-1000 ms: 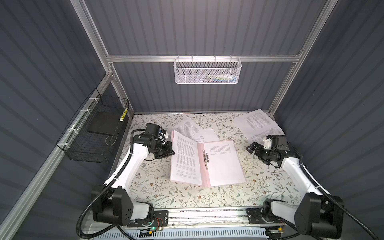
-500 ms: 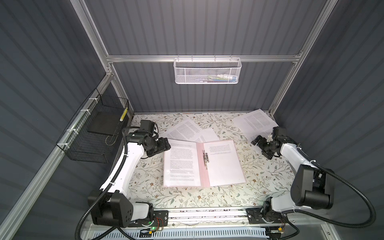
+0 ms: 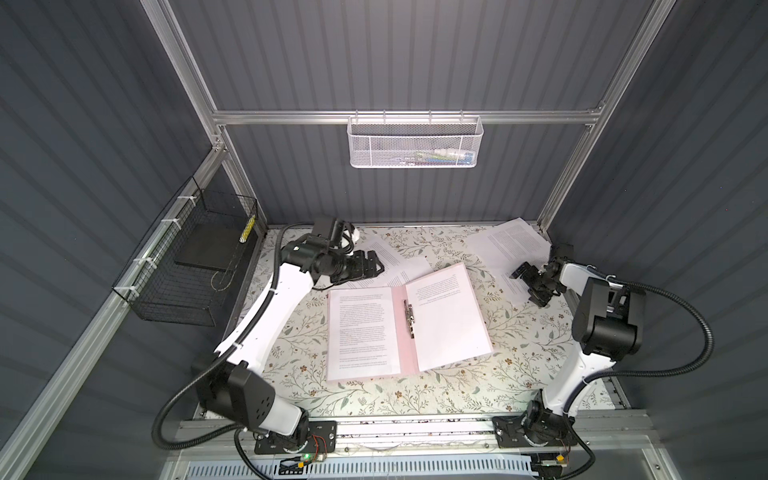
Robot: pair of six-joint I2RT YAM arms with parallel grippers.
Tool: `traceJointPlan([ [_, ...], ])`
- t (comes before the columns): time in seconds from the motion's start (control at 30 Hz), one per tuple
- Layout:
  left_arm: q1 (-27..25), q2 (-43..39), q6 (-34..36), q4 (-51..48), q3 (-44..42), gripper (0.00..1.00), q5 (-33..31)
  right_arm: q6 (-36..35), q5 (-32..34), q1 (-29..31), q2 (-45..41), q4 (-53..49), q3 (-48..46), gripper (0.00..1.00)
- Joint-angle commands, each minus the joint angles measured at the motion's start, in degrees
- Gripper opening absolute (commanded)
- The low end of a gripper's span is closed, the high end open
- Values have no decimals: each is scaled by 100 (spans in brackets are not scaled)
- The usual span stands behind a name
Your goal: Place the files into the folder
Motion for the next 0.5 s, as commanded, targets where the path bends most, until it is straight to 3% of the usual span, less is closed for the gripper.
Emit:
traceJointPlan([
  [0.0, -83, 605, -68, 235, 498, 93, 449, 144, -465, 10, 243, -126, 144, 99],
  [0.23, -339, 2039, -36, 170, 1747, 93, 745, 429, -1075, 310, 480, -194, 128, 99],
  [0.47, -678, 3396, -151, 33, 3083, 93, 986, 1118, -1397, 769, -21, 614, -713, 99],
])
